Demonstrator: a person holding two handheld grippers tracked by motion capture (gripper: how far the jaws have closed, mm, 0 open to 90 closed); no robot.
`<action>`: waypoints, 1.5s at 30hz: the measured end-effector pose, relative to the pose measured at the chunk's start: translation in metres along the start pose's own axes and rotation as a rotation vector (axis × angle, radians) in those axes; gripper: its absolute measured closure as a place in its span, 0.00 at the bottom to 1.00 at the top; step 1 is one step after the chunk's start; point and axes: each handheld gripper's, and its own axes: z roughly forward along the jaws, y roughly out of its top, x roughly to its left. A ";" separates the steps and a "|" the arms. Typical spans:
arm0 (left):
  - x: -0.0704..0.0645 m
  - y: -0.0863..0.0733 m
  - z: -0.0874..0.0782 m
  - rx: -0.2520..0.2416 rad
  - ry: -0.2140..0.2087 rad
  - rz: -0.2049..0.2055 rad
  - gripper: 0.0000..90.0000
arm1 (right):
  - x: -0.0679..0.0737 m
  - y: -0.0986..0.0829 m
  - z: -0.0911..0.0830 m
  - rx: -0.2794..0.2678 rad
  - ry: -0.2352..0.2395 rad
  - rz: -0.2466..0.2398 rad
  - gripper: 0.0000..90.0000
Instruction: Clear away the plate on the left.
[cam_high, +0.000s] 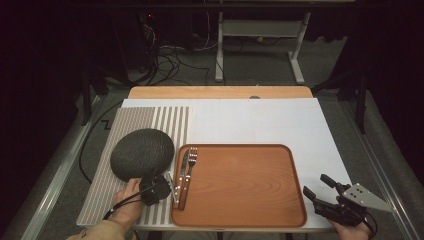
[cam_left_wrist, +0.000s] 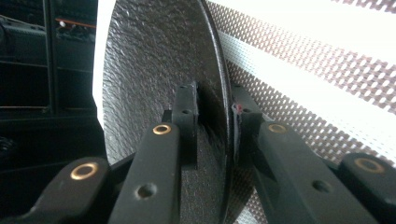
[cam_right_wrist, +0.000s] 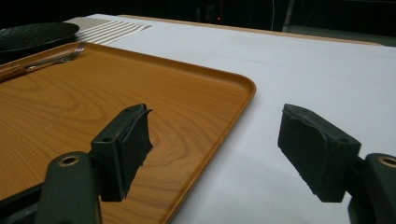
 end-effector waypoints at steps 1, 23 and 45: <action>-0.001 0.001 0.000 0.004 0.000 0.003 0.82 | 0.000 0.000 0.000 -0.001 0.000 -0.002 0.29; -0.001 0.007 -0.002 0.027 0.084 0.099 0.91 | -0.001 0.000 0.000 -0.003 0.000 0.001 0.29; 0.010 0.014 -0.023 -0.050 0.067 0.159 0.91 | -0.002 0.000 0.000 0.002 -0.003 0.002 0.29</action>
